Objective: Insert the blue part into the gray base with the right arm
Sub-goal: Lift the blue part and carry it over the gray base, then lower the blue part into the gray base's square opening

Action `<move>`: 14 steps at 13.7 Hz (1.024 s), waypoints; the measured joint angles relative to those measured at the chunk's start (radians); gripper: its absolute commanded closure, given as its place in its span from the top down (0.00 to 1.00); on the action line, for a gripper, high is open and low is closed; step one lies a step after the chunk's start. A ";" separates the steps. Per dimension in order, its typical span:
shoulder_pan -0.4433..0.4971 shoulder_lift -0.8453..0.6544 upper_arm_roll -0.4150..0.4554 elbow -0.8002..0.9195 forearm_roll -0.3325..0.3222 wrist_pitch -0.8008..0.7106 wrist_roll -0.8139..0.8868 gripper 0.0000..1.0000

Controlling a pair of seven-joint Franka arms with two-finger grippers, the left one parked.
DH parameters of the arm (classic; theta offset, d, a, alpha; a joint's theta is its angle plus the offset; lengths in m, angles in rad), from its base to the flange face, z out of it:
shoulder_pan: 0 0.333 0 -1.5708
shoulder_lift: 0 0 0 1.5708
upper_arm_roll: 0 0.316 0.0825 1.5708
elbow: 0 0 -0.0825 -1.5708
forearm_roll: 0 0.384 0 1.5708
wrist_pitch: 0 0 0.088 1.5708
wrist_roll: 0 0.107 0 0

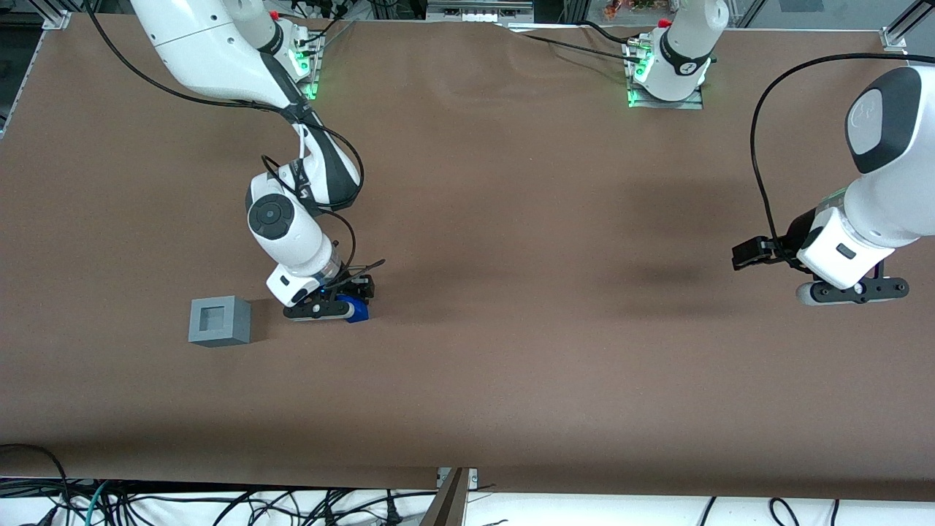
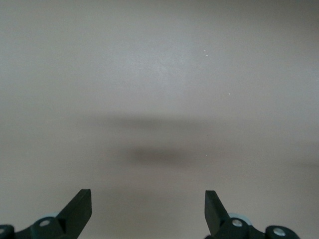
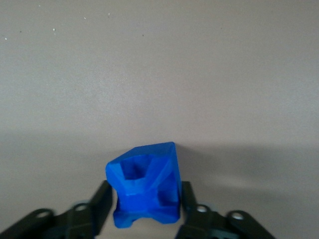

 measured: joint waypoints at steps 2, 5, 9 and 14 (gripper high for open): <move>-0.005 0.000 -0.007 0.020 -0.001 -0.025 -0.024 0.23; -0.056 -0.014 -0.024 0.106 -0.001 -0.206 -0.111 0.23; -0.213 -0.082 -0.031 0.239 0.002 -0.511 -0.322 0.23; -0.299 -0.120 -0.086 0.205 0.006 -0.539 -0.474 0.23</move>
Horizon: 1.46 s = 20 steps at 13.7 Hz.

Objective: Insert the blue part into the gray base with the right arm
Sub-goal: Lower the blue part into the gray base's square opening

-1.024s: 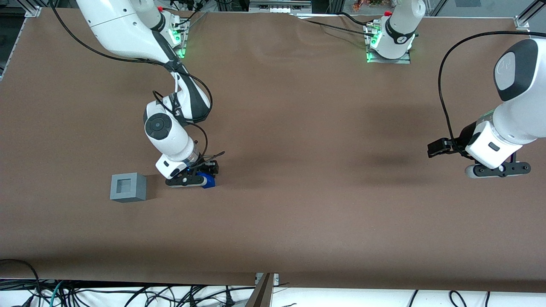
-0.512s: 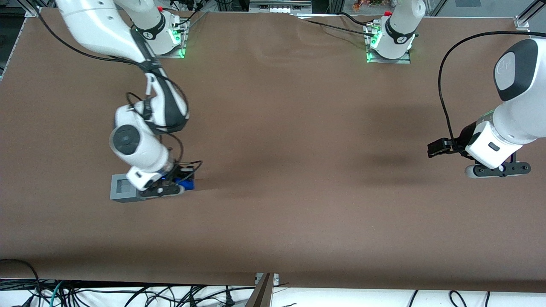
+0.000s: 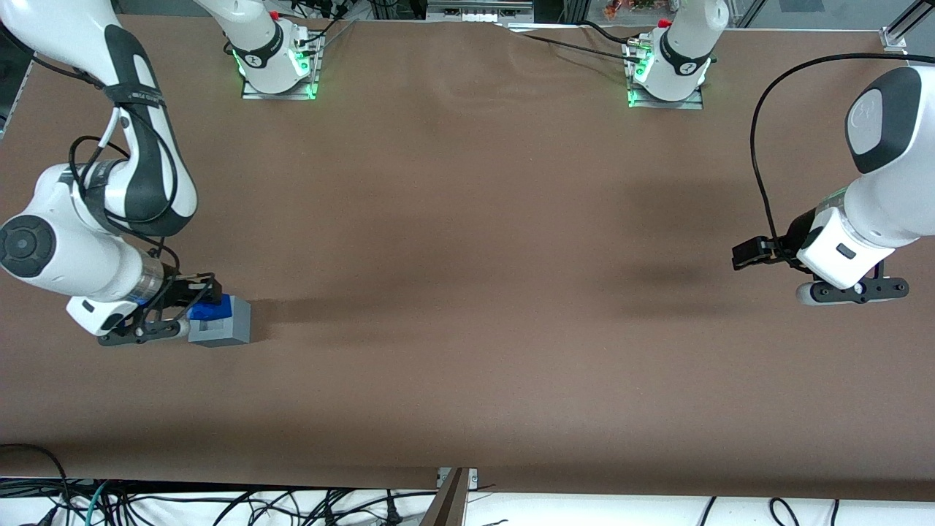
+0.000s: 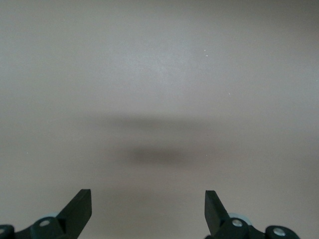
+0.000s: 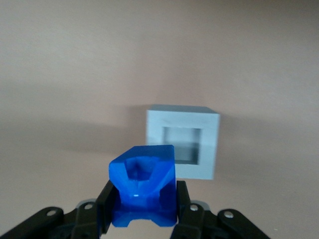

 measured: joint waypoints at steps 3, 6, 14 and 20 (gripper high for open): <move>0.000 -0.010 -0.034 -0.070 0.000 0.084 -0.026 0.23; -0.006 -0.009 -0.045 -0.094 0.001 0.134 -0.028 0.23; -0.010 0.001 -0.044 -0.098 0.066 0.161 -0.027 0.23; -0.007 0.019 -0.043 -0.099 0.068 0.184 -0.027 0.23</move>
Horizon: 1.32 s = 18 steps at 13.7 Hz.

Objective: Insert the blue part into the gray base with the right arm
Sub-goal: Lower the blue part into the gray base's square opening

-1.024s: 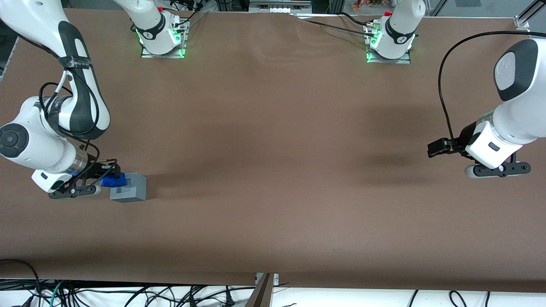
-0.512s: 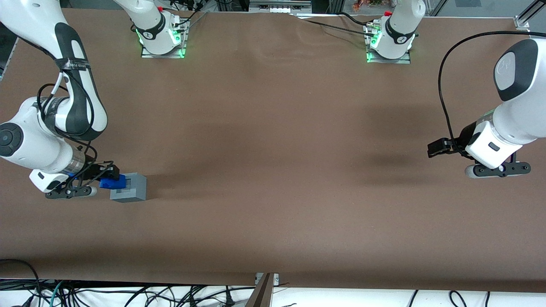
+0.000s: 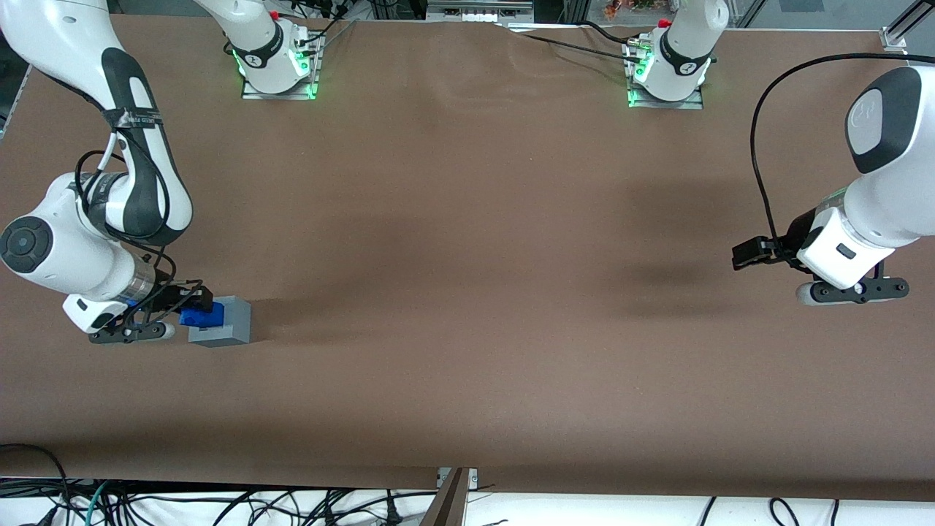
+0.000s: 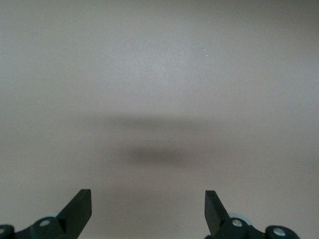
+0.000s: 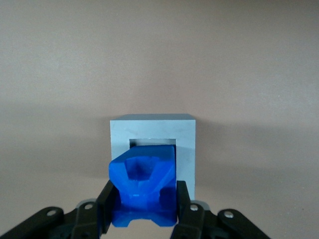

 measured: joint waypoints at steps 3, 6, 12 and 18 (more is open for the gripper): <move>0.000 0.003 0.000 0.000 0.001 0.014 0.000 0.24; 0.000 0.021 0.001 -0.001 0.002 0.035 0.000 0.26; 0.000 0.029 0.003 -0.001 0.002 0.052 0.001 0.99; 0.012 -0.001 0.007 0.031 0.003 -0.016 0.035 0.99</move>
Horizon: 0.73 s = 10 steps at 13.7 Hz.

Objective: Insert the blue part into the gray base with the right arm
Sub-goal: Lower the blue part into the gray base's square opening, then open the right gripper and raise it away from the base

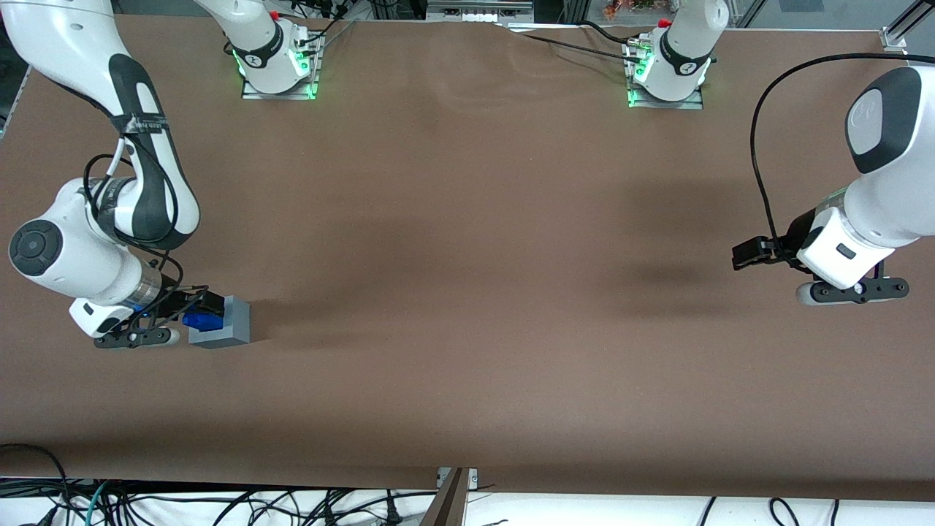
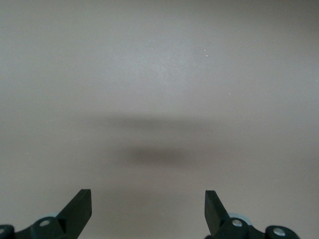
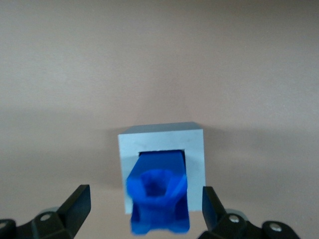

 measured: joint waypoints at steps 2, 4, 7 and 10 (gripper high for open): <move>0.003 -0.039 0.000 0.023 0.000 -0.084 0.005 0.99; 0.004 -0.080 0.000 0.046 -0.003 -0.165 0.017 0.99; 0.017 -0.151 0.000 0.091 -0.034 -0.301 0.064 0.99; 0.027 -0.267 0.002 0.101 -0.041 -0.448 0.117 0.99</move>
